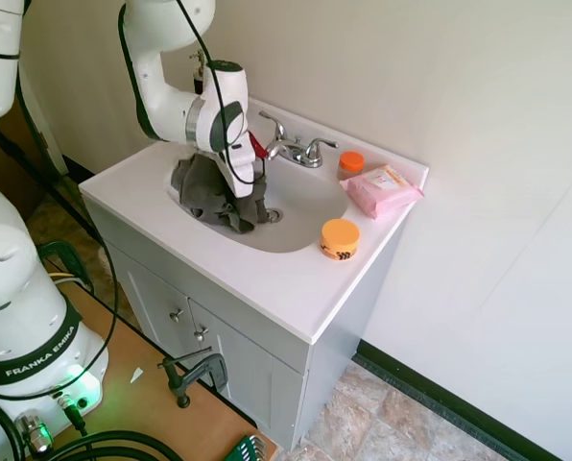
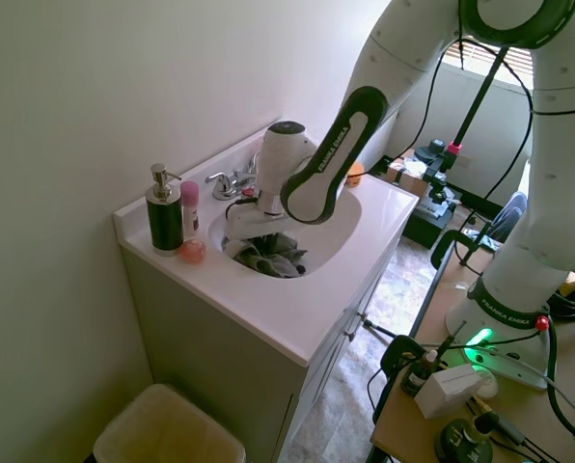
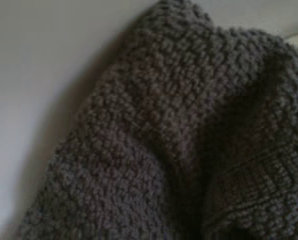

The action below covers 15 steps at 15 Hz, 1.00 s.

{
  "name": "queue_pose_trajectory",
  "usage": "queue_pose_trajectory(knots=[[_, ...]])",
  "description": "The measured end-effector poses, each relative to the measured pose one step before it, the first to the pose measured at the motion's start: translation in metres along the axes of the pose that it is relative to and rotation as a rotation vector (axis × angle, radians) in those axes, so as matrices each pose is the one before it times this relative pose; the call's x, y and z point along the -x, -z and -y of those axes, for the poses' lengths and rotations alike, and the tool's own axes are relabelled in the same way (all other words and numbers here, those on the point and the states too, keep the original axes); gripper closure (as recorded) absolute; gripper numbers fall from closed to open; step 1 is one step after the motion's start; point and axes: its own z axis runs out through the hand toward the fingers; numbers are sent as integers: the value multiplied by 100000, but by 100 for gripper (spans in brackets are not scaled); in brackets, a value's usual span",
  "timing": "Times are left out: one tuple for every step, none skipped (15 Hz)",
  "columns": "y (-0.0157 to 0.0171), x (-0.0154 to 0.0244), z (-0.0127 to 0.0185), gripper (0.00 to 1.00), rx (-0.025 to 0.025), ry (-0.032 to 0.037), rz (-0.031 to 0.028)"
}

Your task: Clean the sink

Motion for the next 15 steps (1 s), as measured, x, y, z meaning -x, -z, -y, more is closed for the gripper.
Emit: queue_pose_trajectory(knots=[[109, -7, -28, 100, -719, 271, 2512], [84, 4, -70, 100, -1158, 370, 2505], [140, 12, -95, 100, -1364, 577, 2780], [183, -28, -157, 100, -1356, 998, 2724], [177, -25, -139, 100, -1173, 1095, 2348], [180, 78, -106, 100, -1116, 1136, 1692], [276, 253, -118, 100, -1073, 1610, 1261], [368, 449, -78, 100, -897, 2555, 907], [510, 664, -88, 100, -759, 2769, 592], [666, 839, -132, 100, -778, 2947, 473], [775, 1019, -156, 100, -501, 2927, 328], [857, 1045, -115, 100, -612, 3092, -112], [906, 1048, -137, 100, -246, 3294, -229], [946, 1087, -190, 100, -51, 3013, -341], [910, 1060, -223, 100, 266, 3211, -318]])
